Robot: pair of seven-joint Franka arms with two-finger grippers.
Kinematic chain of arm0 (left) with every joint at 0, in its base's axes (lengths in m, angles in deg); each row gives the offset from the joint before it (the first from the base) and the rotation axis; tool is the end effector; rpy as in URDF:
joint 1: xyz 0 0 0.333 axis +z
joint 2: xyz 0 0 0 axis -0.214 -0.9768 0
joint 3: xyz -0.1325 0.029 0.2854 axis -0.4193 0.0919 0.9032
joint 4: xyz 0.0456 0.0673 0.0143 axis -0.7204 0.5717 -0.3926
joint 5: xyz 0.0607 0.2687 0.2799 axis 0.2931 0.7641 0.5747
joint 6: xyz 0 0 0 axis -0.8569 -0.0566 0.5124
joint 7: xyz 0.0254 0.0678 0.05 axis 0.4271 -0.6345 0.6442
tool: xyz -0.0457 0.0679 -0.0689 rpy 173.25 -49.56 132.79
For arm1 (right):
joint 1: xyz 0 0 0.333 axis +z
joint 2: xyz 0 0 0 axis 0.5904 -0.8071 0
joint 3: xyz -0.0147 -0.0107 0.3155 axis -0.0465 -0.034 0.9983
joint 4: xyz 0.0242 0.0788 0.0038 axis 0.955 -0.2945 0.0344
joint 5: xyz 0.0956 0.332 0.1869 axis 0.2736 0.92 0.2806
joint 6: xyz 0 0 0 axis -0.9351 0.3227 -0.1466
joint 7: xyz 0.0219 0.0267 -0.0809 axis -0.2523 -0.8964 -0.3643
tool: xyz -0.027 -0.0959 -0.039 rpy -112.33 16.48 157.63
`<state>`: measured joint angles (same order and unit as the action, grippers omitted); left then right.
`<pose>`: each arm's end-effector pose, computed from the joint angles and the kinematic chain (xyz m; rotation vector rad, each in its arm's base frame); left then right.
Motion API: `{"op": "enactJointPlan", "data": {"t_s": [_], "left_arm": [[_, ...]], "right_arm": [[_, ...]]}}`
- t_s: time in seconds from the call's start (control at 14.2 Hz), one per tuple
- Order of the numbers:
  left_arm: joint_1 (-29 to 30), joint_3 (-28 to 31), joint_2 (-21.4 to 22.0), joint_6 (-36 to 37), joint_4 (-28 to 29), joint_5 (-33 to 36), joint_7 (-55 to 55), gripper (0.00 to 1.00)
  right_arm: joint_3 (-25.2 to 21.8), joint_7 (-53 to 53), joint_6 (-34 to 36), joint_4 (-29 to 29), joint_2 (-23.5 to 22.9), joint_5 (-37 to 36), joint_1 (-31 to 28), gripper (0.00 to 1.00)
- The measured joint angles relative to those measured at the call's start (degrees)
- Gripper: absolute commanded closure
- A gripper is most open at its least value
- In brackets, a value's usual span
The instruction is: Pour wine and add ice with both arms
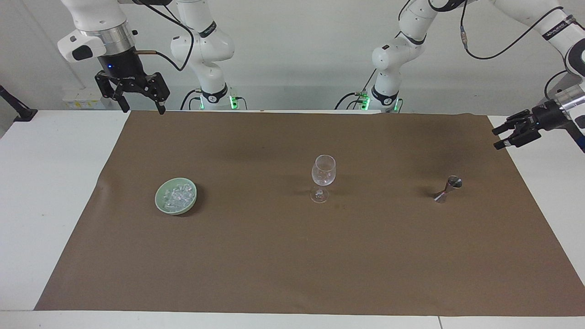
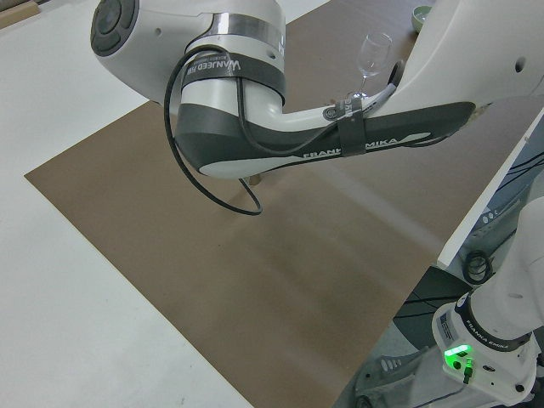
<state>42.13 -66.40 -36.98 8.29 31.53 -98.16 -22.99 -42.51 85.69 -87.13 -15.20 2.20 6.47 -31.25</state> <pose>0.5322 0.2316 0.4869 2.2389 1.1932 -0.5136 0.5284 -0.0113 0.6672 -3.1252 0.1426 -0.1691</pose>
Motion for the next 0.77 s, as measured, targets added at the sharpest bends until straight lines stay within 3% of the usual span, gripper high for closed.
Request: {"op": "enactJointPlan", "data": {"t_s": [0.42,0.77], "left_arm": [[3.6,-0.1,-7.5,0.2,0.4,-5.5,0.3,0.00],[3.4,-0.9,-8.5,0.1,0.5,-6.7,0.8,0.00]], "right_arm": [[0.0,0.0,0.1,0.0,0.0,0.0,0.0,0.00],[0.0,0.0,0.1,0.0,0.0,0.0,0.0,0.00]]}}
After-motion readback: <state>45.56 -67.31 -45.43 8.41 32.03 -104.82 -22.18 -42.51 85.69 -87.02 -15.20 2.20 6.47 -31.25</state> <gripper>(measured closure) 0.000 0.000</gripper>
